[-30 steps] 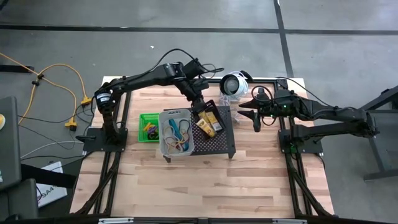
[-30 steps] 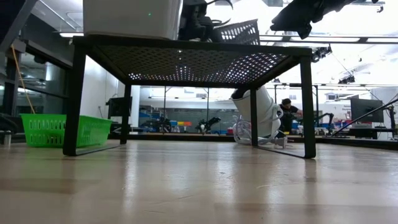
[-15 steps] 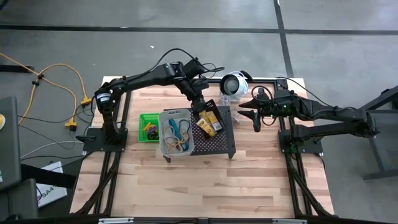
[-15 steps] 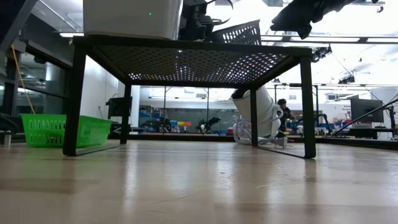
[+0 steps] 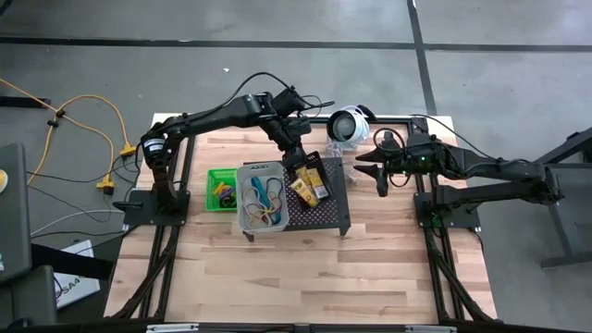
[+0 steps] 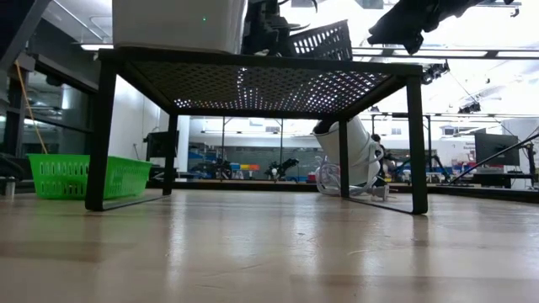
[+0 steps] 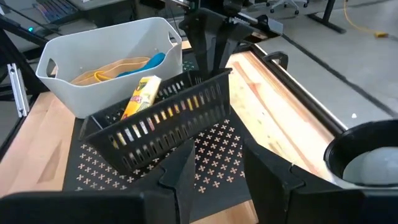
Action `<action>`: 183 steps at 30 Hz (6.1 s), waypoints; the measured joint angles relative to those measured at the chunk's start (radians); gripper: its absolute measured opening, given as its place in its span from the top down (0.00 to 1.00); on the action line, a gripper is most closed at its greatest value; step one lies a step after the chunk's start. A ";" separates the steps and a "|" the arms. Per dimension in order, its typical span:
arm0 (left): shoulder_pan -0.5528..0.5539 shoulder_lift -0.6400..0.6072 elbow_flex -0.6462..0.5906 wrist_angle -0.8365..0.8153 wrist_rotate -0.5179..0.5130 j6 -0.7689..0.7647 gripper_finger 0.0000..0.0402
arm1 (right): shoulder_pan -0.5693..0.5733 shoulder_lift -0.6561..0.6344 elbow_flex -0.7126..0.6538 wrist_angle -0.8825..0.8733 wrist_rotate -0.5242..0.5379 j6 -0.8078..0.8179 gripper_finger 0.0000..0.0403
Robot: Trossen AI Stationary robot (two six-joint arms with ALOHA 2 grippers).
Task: Pick & Place Office Desk Supplies
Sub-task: Put the black bin with the crayon boxes on the shelf
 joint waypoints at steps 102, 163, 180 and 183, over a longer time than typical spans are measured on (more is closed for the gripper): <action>0.049 -0.009 0.000 0.146 -0.004 0.021 0.71 | 0.000 0.000 0.000 -0.024 0.000 0.019 0.70; 0.179 -0.236 0.000 -0.269 -0.086 0.315 0.71 | 0.474 0.326 0.000 0.185 0.178 0.210 0.70; 0.179 -0.236 0.000 -0.254 -0.087 0.315 0.71 | 0.478 0.334 0.000 0.315 0.238 -0.012 0.70; 0.179 -0.236 0.000 -0.251 -0.089 0.314 0.71 | 0.477 0.333 0.001 0.318 0.237 -0.068 0.70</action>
